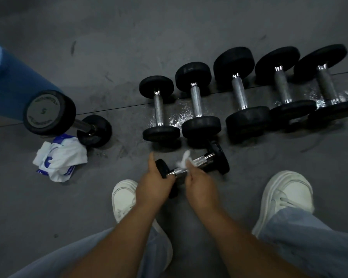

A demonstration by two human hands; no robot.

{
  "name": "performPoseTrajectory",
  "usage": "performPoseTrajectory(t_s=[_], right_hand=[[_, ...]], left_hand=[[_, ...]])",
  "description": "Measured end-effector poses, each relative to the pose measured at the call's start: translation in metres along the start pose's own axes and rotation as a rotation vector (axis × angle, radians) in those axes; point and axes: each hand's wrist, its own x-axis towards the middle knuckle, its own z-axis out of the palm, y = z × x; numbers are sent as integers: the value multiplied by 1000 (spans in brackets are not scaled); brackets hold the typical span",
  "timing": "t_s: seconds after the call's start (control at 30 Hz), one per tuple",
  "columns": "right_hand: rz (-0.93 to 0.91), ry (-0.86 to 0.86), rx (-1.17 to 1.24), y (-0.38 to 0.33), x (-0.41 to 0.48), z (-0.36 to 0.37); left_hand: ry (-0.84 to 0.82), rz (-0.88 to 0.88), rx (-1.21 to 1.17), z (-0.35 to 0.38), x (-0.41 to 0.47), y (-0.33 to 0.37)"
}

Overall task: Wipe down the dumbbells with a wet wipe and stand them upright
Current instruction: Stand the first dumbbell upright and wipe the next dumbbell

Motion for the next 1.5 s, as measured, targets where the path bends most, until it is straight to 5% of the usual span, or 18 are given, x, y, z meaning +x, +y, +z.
performPoseTrajectory(t_s=[0.07,0.2,0.33,0.47,0.6,0.73,0.9,1.07,1.2,1.37,1.5], right_hand=[[-68,-135,-55,-2,3,-2],[109,74,-122,12,11,-12],[-74,-176,-102,-2,0,2],[128,134,-138,22,19,-17],[-97,-192,-210,3,1,-3],[169,-18,-220,16,17,-21],[-141,-382,-323,-5,-8,-1],[155,-94,-370,17,13,-23],[-69,-402,-320,3,-10,-6],[59,-24,-249,2,16,-21],[117,101,-141,-1,20,-26]], left_hand=[[41,27,-10,12,-11,-1],[20,36,-120,19,-12,-3],[-7,51,-150,14,-8,-3],[-68,50,-135,4,12,-3],[-228,-37,-182,-15,27,-7],[69,-62,-126,1,0,-4],[85,47,-208,22,-20,-3],[57,77,-120,18,-13,-10],[47,101,-119,11,-7,-6],[32,96,-101,7,-5,-5],[24,91,-104,7,-7,-4]])
